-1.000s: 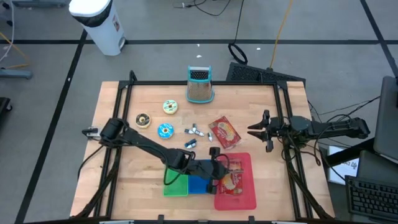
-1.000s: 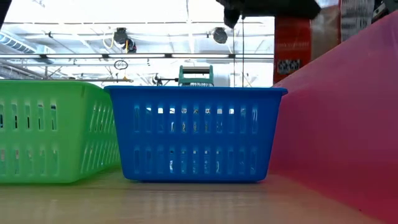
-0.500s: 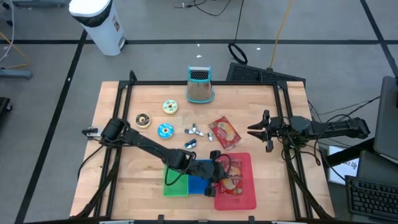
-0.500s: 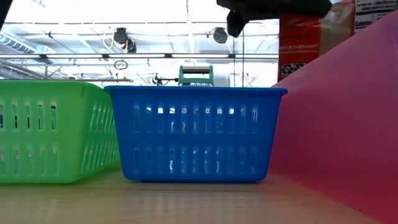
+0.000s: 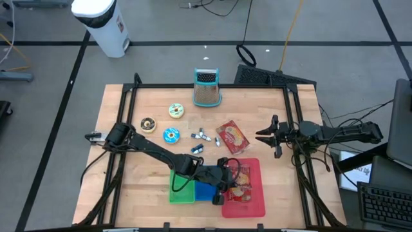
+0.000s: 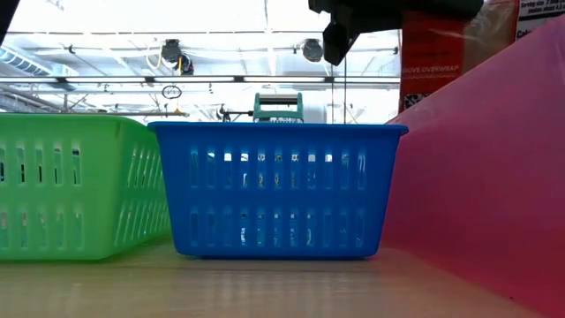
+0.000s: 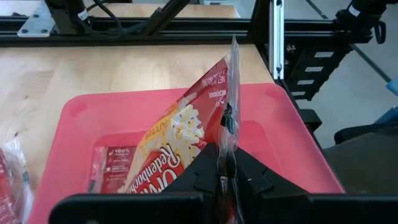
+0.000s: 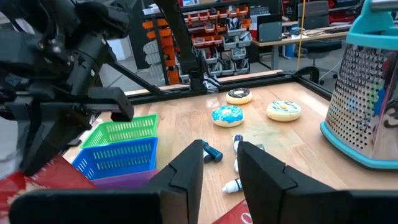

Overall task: Pick & Place Food Item
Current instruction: Stack the top red popcorn bag on the red popcorn bag, then put the red popcorn bag into the red bin, then put the top green food coloring bottle into the blue bin

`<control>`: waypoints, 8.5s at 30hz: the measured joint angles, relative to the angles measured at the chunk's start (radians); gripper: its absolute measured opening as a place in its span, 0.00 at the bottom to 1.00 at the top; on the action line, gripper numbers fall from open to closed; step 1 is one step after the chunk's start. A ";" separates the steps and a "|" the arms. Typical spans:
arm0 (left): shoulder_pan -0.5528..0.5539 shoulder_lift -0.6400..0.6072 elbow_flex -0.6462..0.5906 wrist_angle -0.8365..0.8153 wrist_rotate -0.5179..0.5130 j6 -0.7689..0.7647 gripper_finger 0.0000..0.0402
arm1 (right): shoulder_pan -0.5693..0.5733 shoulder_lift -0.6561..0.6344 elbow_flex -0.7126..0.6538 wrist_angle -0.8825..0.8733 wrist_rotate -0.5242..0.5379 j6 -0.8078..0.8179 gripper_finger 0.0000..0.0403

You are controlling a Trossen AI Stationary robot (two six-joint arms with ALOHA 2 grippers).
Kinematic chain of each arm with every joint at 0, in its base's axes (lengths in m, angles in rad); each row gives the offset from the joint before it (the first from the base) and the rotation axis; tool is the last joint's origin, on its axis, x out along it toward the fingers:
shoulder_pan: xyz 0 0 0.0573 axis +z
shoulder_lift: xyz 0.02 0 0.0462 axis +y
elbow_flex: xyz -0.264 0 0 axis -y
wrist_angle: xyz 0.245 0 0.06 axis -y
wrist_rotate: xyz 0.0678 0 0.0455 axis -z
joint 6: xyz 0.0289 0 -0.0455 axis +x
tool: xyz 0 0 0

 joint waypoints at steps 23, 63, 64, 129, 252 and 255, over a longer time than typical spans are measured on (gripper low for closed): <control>0.057 -0.048 -0.002 -0.016 0.114 -0.025 0.60 | 0.000 0.000 -0.006 0.040 -0.001 0.000 0.22; 0.181 -0.868 -0.963 0.340 -0.256 0.041 0.64 | -0.149 0.875 0.147 0.019 0.043 0.245 0.62; 0.188 -0.869 -0.963 0.341 -0.252 0.041 0.64 | -0.156 0.907 0.161 0.019 0.021 0.244 0.62; 0.207 -0.868 -0.962 0.319 -0.239 -0.066 0.64 | 0.155 0.687 0.190 0.255 -0.595 -0.096 0.00; 0.238 -0.153 -0.462 -0.124 -0.010 0.195 0.64 | 0.082 0.830 0.173 0.488 -0.412 -0.225 0.23; 0.239 -0.158 -0.462 -0.111 -0.038 0.194 0.64 | 0.082 0.830 0.173 0.488 -0.412 -0.225 0.23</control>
